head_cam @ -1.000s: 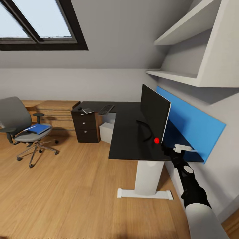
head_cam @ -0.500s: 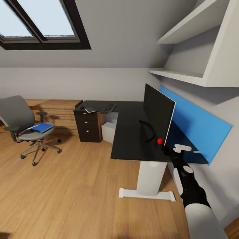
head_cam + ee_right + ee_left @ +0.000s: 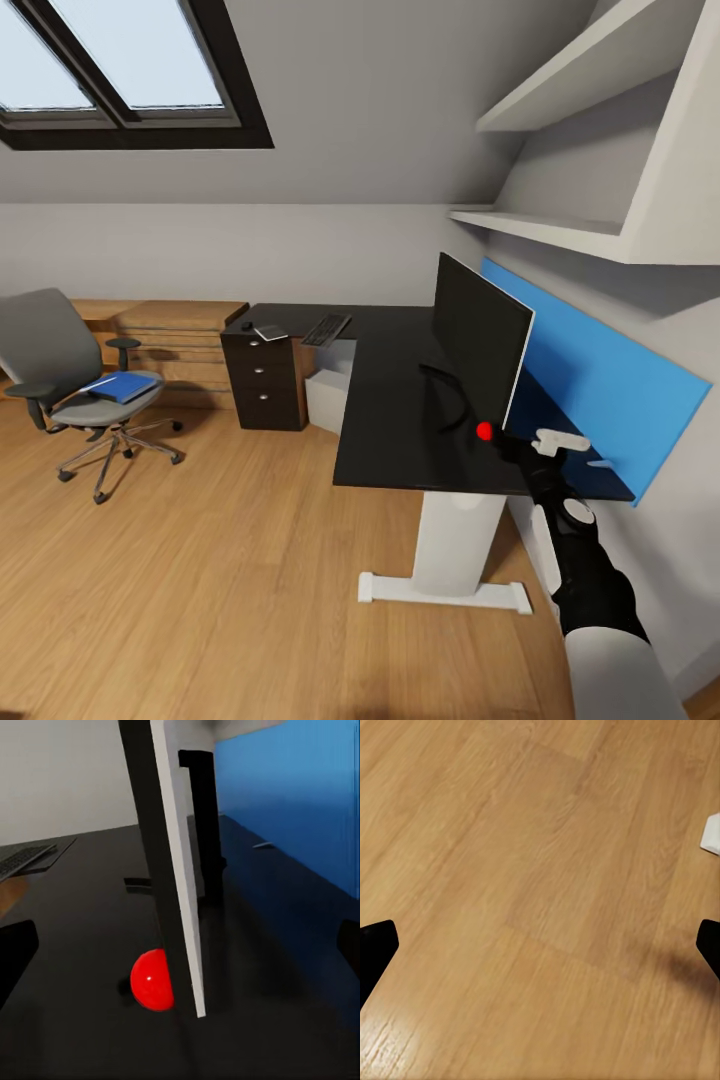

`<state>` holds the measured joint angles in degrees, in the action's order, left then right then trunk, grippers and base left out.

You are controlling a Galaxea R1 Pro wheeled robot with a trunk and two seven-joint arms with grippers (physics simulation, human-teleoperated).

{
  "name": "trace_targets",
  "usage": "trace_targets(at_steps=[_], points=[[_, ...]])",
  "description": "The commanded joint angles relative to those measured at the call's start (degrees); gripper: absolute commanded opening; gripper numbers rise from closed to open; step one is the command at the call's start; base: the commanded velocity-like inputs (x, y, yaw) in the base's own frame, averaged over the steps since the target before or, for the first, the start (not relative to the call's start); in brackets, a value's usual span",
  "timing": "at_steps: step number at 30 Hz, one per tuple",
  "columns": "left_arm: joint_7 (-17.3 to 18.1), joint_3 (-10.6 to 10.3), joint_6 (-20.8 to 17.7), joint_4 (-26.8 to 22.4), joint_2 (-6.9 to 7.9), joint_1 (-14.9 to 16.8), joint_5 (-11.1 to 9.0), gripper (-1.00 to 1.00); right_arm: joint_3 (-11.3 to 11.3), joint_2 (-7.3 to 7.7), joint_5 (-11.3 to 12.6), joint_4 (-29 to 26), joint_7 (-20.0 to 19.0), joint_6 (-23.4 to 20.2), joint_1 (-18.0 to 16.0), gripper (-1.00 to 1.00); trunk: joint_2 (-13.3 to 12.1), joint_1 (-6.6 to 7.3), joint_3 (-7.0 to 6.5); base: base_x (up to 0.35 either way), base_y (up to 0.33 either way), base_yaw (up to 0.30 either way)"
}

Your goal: In the bedroom, organize the workspace by keeping the computer under the desk, ensuring the monitor is on the desk, placing the keyboard on the desk next to the monitor, placing the mouse on the desk next to the keyboard, moving the folder from the swivel chair onto the desk next to the mouse, stacking the notebook on top of the folder with the pen on top of the notebook, and positioning the swivel chair next to the desk.

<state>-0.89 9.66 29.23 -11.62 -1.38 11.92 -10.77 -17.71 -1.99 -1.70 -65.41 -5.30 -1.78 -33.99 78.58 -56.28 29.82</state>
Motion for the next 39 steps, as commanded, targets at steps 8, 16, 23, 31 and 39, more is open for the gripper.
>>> trace_targets(at_steps=[8,16,23,31,39], points=[[-0.07,0.10,0.13,0.02,-0.02,0.03,-0.04,1.00,-0.22,-0.49,0.40,-4.39,-0.50,-3.31,1.86,1.00,0.03,0.00,0.06,0.002,0.000,0.000],[-0.07,0.10,0.15,0.02,-0.02,0.03,-0.04,1.00,-0.22,-0.55,0.47,-5.11,-0.50,-3.89,2.07,1.00,0.03,0.00,0.06,0.000,0.000,0.000],[0.07,0.10,0.18,0.02,-0.02,0.03,-0.04,1.00,-0.22,-0.64,0.47,-5.08,-0.50,-3.76,2.11,1.00,0.03,0.00,0.06,0.064,-0.012,0.000],[0.10,0.10,0.13,0.02,-0.02,0.03,-0.04,1.00,-0.22,-0.65,0.47,-5.00,-0.50,-3.76,2.13,1.00,0.03,0.00,0.06,0.105,-0.026,0.000],[0.10,0.10,0.12,0.03,-0.03,0.03,-0.04,1.00,-0.22,-0.65,0.47,-5.02,-0.50,-3.76,2.17,1.00,0.03,0.00,0.06,0.042,-0.003,0.000]])
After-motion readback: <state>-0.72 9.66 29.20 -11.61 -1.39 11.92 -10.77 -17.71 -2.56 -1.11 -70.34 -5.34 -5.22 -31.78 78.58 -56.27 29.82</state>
